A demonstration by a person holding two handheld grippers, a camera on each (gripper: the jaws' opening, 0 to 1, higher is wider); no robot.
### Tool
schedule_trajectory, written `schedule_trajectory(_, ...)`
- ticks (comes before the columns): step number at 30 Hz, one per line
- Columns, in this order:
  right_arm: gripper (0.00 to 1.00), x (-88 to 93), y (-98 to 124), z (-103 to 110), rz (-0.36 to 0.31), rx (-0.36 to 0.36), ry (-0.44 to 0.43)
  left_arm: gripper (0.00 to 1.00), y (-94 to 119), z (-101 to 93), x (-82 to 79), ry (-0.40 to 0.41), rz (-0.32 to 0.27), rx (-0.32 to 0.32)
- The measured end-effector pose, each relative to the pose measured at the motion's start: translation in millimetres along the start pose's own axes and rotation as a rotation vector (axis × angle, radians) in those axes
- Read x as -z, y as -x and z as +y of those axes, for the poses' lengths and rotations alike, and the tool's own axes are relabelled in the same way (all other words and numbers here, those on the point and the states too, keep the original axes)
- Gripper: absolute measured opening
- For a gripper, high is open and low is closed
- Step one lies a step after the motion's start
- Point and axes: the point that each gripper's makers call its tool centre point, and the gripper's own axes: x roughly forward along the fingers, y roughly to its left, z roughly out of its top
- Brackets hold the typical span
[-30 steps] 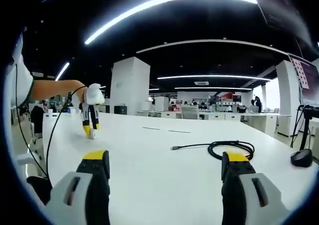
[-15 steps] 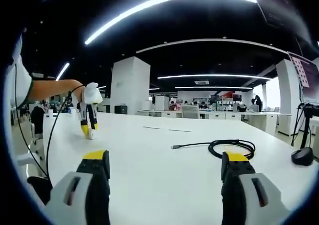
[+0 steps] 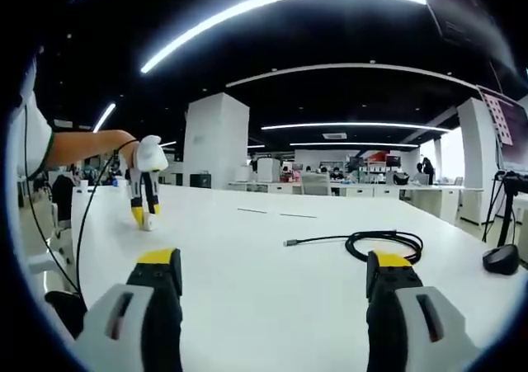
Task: Plug the desk Type‑C cable into the charger adapter.
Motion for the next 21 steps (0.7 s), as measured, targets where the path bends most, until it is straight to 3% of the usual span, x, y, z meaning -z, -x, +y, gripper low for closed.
schedule_trajectory(21,0.94,-2.9,-3.5,6.5,0.006,-0.022,0.012,0.24,0.1,-10.4,2.3,-0.004,-0.006,0.007)
